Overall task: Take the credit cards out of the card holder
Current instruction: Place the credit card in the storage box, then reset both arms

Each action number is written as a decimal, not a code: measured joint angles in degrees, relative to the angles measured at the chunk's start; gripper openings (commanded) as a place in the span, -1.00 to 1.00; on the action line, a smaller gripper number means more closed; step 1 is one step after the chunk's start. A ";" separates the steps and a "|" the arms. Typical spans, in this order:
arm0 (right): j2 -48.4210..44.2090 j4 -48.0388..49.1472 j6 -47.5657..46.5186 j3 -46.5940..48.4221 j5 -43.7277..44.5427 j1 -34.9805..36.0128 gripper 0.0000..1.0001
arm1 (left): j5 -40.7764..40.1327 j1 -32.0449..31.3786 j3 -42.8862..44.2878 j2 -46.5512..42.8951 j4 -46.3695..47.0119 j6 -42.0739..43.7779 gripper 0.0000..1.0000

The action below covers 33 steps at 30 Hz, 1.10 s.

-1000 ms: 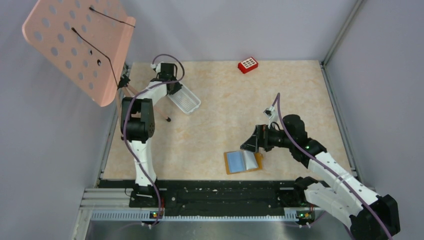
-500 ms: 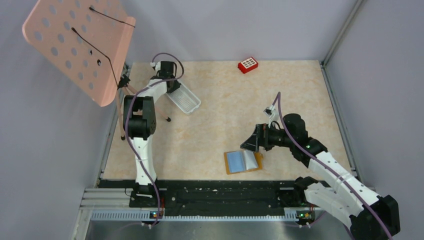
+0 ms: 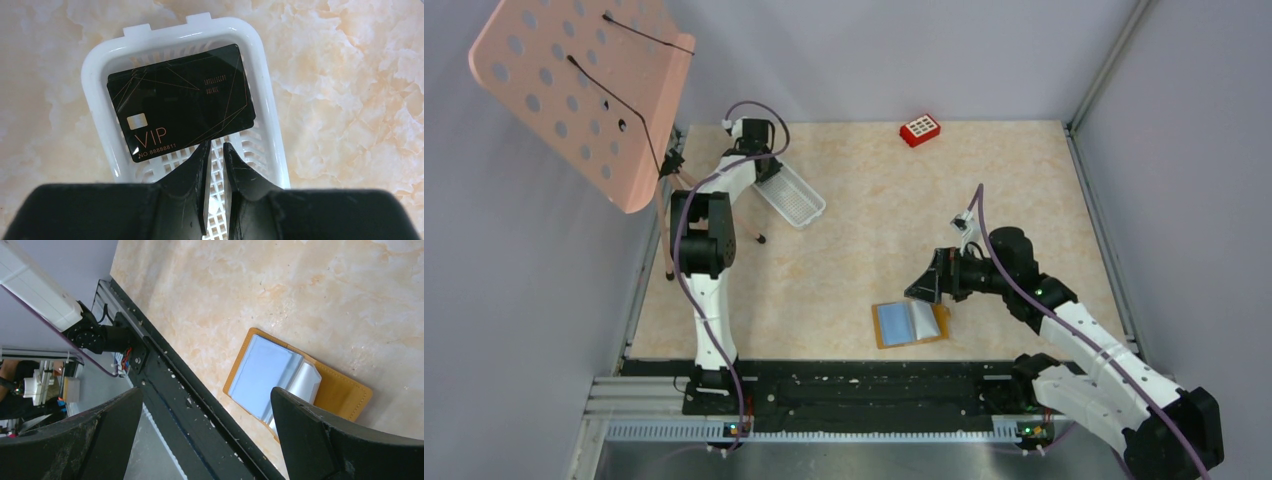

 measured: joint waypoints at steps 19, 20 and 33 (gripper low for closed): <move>-0.24 -2.91 -0.17 0.87 1.68 0.00 0.97 | 16.00 -1.92 -11.10 -9.99 4.11 1.77 -0.18; -0.35 -3.04 -0.22 0.90 1.81 -0.02 0.97 | 17.03 -2.56 -12.59 -11.93 4.50 1.92 -0.04; -7.10 -18.23 -2.75 7.76 15.30 -0.02 0.98 | 29.09 -18.36 -28.13 -40.33 2.45 8.63 0.98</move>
